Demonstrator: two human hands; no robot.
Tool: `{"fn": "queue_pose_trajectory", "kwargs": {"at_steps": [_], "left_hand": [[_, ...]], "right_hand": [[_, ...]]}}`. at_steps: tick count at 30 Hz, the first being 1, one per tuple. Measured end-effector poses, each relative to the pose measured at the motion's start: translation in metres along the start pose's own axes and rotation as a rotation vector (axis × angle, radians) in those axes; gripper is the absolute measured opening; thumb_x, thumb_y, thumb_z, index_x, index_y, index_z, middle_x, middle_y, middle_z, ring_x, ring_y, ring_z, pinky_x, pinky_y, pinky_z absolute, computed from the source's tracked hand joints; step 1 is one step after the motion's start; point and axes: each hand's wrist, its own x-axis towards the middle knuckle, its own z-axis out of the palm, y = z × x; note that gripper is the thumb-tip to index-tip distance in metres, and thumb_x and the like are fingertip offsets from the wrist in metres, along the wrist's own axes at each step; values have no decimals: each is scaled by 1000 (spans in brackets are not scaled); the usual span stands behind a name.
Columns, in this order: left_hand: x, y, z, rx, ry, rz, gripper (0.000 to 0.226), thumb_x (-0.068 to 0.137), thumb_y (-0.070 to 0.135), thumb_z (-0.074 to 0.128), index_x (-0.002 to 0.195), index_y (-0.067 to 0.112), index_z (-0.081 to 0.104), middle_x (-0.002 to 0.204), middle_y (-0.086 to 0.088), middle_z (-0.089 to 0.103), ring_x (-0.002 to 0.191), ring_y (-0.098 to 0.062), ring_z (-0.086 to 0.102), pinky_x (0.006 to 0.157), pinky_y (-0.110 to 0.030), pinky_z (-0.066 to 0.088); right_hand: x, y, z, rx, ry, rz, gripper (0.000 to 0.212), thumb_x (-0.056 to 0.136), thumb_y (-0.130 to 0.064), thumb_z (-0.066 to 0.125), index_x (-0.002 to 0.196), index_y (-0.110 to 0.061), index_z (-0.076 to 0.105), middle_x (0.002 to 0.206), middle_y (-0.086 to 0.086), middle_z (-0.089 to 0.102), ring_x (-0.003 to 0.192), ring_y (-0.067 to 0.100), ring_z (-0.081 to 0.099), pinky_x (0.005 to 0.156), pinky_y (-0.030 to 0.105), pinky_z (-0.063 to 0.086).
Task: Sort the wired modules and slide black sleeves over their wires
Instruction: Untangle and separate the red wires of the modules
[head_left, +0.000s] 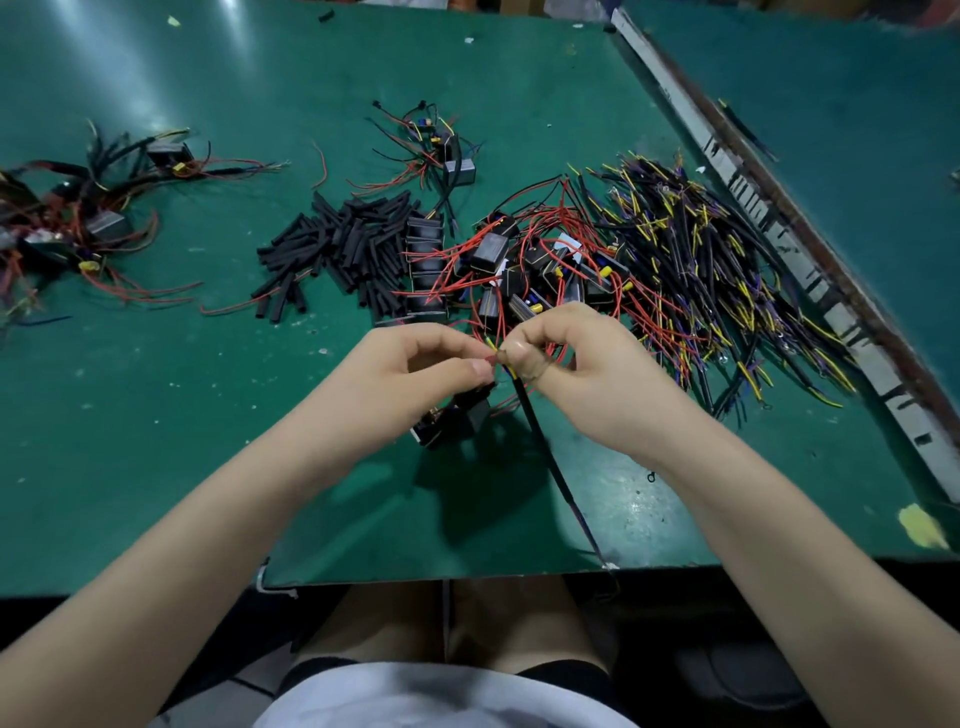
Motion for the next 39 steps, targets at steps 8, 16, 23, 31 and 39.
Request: {"fn": "queue_pose_trajectory", "kwargs": {"at_steps": [8,16,23,31,39], "left_hand": [[-3,-4,-2,-212,-72,-78,5,78,23,71,73,24,73,75,7,67,80,-9,56,78,-23,39],[-6,6,-4,-443,-233,-286,13,69,26,64,60,18,70,62,3,60,59,-6,58,49,-12,42],[-5,10,-3,-371,-227,-301,19,71,27,61,55,20,68,60,5,55,68,-11,54,62,-21,40],[-2,13,0,-148,-64,-249,9,79,24,65,77,17,59,74,-1,52,72,-10,46,58,-21,35],[-1,9,3,-125,98,-211,7,77,22,65,72,17,66,70,2,56,66,-6,47,49,-11,34]], "right_hand": [[-2,-1,4,149,84,-186,16,94,-11,58,86,-24,61,86,-16,52,96,12,49,81,15,36],[2,6,3,-127,293,-503,18,86,1,61,88,-12,72,87,2,44,87,19,44,81,23,37],[4,3,-13,-631,438,-806,38,93,-1,38,85,-13,74,79,9,57,88,24,44,71,38,32],[10,-7,-22,-987,469,-936,24,97,-10,51,82,-20,67,88,-4,64,106,18,48,80,37,34],[5,-10,-6,-937,481,-696,12,75,-7,67,80,-19,67,89,-1,60,105,22,46,82,38,31]]}}
